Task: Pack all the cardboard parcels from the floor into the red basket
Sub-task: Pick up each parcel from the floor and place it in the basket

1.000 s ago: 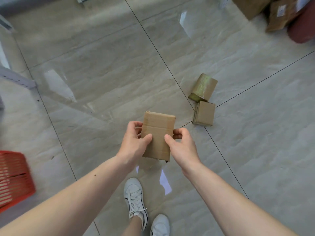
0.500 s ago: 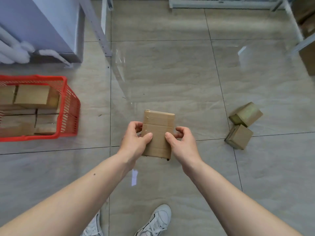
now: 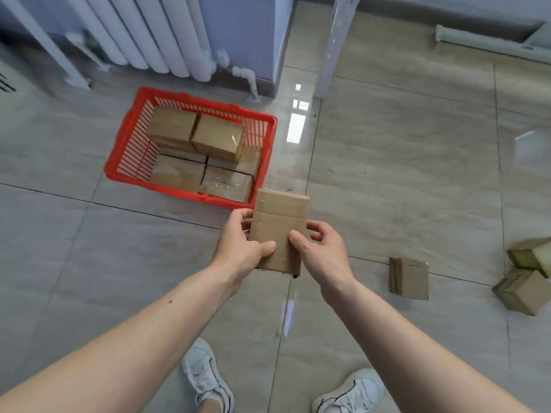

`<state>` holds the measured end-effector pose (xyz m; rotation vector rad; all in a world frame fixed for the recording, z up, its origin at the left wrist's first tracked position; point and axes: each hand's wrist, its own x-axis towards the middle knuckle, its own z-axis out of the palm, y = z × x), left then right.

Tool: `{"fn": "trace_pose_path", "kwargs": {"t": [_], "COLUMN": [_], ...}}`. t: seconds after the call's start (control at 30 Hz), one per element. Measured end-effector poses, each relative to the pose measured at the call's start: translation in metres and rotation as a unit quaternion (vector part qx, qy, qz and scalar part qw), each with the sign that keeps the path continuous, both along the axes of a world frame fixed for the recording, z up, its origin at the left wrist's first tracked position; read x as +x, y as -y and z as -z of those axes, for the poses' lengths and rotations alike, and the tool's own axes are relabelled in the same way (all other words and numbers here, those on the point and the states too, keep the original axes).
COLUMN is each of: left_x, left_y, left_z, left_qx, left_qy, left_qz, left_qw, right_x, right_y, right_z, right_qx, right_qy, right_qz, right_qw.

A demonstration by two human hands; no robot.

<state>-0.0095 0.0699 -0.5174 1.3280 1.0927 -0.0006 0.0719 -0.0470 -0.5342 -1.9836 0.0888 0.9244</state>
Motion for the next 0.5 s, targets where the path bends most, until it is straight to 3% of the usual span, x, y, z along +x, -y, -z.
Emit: {"fn": "trace_pose_path", "kwargs": {"t": [0.27, 0.5], "left_x": [-0.077, -0.083], "left_y": [-0.129, -0.204], "left_z": [0.003, 0.021], "left_qx": [0.042, 0.060], "left_qy": [-0.036, -0.029], "left_qz": [-0.026, -0.084], "left_qw": [0.998, 0.994], "right_x": [-0.077, -0.080], "right_y": [-0.134, -0.214], "right_z": [0.001, 0.012], "right_qx": [0.040, 0.038], "right_qy": [-0.047, -0.049], "right_qz": [0.010, -0.016], "right_qw": [0.998, 0.998]}}
